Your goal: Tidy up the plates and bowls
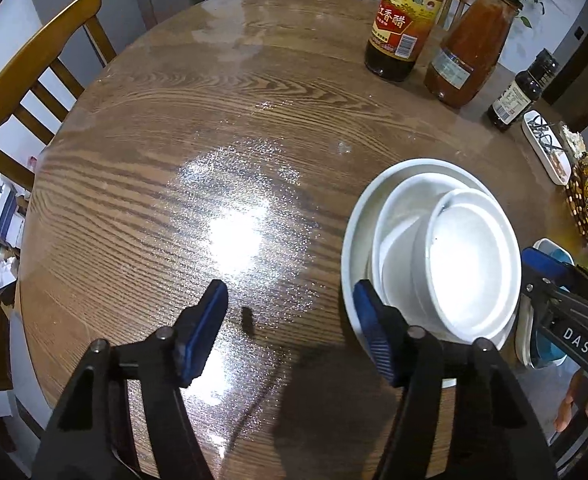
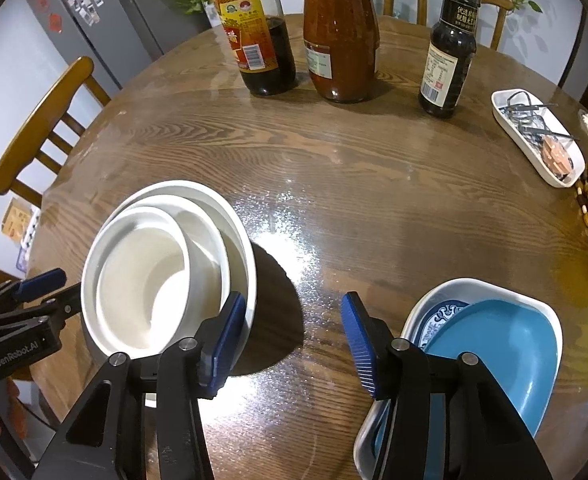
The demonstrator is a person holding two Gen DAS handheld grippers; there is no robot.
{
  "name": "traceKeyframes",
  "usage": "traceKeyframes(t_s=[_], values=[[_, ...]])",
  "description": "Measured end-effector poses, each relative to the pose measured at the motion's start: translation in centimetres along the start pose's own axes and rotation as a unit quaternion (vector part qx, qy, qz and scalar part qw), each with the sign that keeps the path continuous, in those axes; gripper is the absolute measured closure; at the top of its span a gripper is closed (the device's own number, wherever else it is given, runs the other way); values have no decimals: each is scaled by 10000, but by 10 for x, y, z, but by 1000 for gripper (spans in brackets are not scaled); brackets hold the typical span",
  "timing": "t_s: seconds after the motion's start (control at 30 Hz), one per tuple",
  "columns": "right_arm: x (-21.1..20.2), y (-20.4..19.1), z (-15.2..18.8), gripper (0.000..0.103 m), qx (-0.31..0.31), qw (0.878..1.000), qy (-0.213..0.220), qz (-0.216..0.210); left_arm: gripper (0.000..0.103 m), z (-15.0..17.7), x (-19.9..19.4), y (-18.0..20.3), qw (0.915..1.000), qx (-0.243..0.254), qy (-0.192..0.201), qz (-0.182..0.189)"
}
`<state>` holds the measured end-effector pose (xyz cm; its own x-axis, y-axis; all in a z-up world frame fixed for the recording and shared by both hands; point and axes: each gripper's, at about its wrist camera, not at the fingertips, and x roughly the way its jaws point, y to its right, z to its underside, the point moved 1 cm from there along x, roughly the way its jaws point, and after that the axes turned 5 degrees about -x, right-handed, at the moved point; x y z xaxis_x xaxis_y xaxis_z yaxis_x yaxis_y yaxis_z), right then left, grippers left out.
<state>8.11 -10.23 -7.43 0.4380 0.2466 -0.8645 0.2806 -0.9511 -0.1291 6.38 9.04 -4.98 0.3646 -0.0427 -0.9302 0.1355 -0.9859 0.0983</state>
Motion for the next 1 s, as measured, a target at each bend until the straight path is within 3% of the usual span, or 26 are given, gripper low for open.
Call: traceKeyframes(t_s=[0.13, 0.17, 0.3, 0.37, 0.57, 0.77, 0.83, 1.0], values=[[-1, -1, -1, 53, -19, 10000, 6, -9, 42, 1, 0, 0, 10000, 30, 6, -14], [-1, -1, 0, 58, -14, 10000, 12, -67, 43, 1, 0, 0, 10000, 23, -10, 21], [-1, -4, -1, 76, 3, 9993, 39, -371, 62, 1, -2, 6, 9998, 37, -53, 187], [-1, -6, -1, 77, -14, 9993, 57, -382, 68, 2, -3, 10, 9998, 109, -14, 176], [-2, -7, -1, 78, -10, 9992, 70, -402, 69, 3, -4, 10, 9998, 186, 44, 106], [-3, -14, -1, 91, -119, 9989, 135, -430, 90, 6, -5, 18, 9994, 274, 90, 208], [-4, -16, 0, 91, -149, 9990, 169, -386, 97, 6, -5, 22, 9992, 312, 108, 216], [-4, -12, 0, 91, -66, 9987, 183, -477, 98, 7, -6, 22, 9992, 302, 151, 199]])
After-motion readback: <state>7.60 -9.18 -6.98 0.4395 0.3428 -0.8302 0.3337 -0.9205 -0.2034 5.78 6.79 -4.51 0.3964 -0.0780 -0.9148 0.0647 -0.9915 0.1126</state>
